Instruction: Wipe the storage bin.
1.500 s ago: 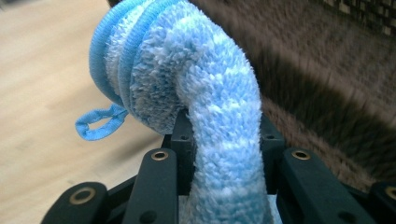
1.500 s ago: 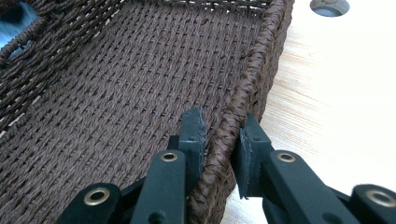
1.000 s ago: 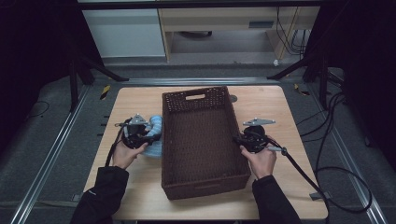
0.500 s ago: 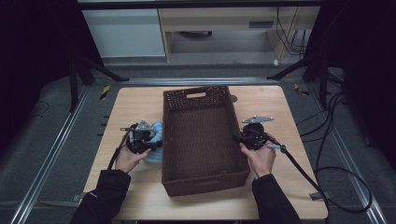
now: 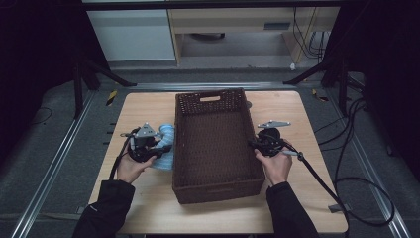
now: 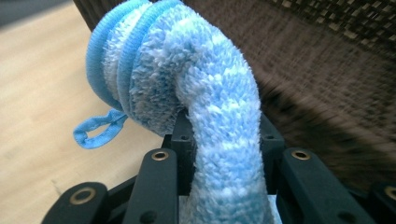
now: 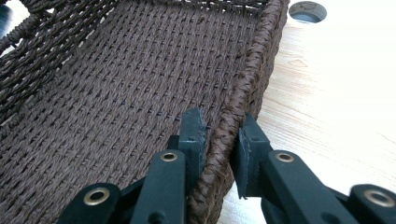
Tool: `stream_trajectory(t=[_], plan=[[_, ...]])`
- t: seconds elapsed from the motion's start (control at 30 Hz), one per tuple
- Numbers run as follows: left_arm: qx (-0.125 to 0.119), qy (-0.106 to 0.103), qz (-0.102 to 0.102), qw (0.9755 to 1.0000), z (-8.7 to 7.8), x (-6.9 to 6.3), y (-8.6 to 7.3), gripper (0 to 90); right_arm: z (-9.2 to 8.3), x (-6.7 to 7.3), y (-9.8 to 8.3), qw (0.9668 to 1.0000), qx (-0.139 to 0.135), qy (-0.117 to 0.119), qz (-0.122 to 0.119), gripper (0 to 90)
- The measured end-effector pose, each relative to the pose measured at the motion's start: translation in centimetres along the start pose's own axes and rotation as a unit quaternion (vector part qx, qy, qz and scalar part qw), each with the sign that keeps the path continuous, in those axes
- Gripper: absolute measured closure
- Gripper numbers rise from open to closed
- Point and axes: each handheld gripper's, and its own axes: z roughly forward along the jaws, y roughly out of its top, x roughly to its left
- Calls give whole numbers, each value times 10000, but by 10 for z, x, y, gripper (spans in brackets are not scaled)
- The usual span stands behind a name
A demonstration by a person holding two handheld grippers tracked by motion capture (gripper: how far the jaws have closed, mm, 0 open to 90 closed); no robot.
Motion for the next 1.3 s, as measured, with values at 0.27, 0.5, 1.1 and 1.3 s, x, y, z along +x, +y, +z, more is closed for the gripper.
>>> stream_trajectory(t=[0.27,0.5,1.1,1.3], plan=[[259,-119,-38,9996,16,-4,-15,678,0,0,0,10000,-11,-11,35,759],[787,-310,16,9964,37,-15,-46,678,2,-2,1,10000,-22,13,71,754],[-41,-119,6,9999,-13,-16,-13,677,-16,4,-8,9998,-63,-40,-188,609],[59,-169,8,9998,-7,-25,-24,676,-16,6,-12,9999,-12,13,-123,688]])
